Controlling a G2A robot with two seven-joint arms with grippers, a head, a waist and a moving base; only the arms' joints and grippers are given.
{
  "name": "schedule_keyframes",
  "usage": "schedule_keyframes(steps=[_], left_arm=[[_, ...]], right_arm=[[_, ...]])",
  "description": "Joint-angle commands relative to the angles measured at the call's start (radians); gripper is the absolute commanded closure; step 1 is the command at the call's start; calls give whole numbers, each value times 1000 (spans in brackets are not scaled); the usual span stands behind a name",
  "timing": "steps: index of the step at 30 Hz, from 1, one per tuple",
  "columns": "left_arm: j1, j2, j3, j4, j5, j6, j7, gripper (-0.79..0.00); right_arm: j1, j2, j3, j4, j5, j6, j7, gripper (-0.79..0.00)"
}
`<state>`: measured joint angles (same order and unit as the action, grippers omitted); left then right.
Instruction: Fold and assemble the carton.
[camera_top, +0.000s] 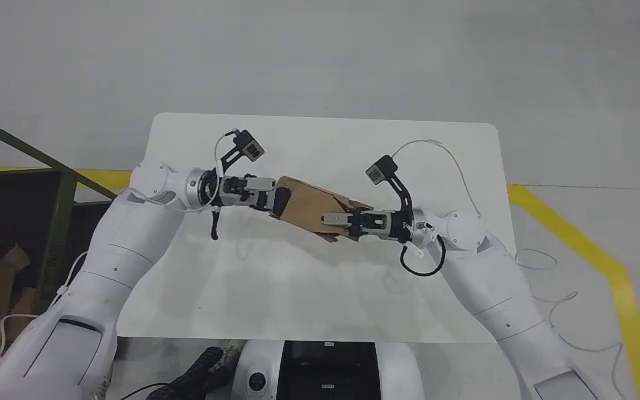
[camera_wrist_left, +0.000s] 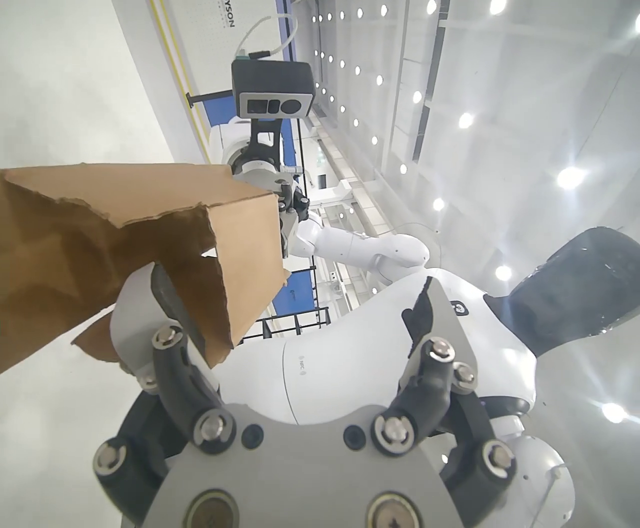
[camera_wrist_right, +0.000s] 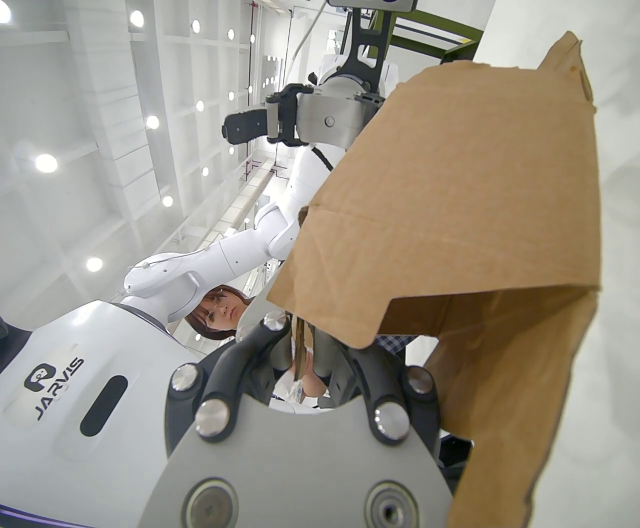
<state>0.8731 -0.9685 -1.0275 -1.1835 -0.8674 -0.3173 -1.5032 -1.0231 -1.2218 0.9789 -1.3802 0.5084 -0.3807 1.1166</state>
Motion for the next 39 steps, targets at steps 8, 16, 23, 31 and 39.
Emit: schedule_keyframes(steps=[8, 16, 23, 31, 39], left_arm=[[-10, -20, 25, 14, -40, 33, -33, -785], [-22, -27, 44, 27, -58, 33, -33, -326], [-24, -28, 46, 32, -57, 33, -33, -74], [-25, -20, 71, 16, -17, 33, -33, 0], [-34, -10, 92, 8, 0, 33, -33, 0]], right_arm=[[15, -6, -14, 18, 21, 1, 22, 0], [26, -11, -21, 45, 52, -13, 46, 0], [34, -15, -27, 70, 73, -14, 71, 0], [47, -18, -29, 94, 84, -10, 94, 0], [67, -21, -30, 107, 82, 6, 104, 0]])
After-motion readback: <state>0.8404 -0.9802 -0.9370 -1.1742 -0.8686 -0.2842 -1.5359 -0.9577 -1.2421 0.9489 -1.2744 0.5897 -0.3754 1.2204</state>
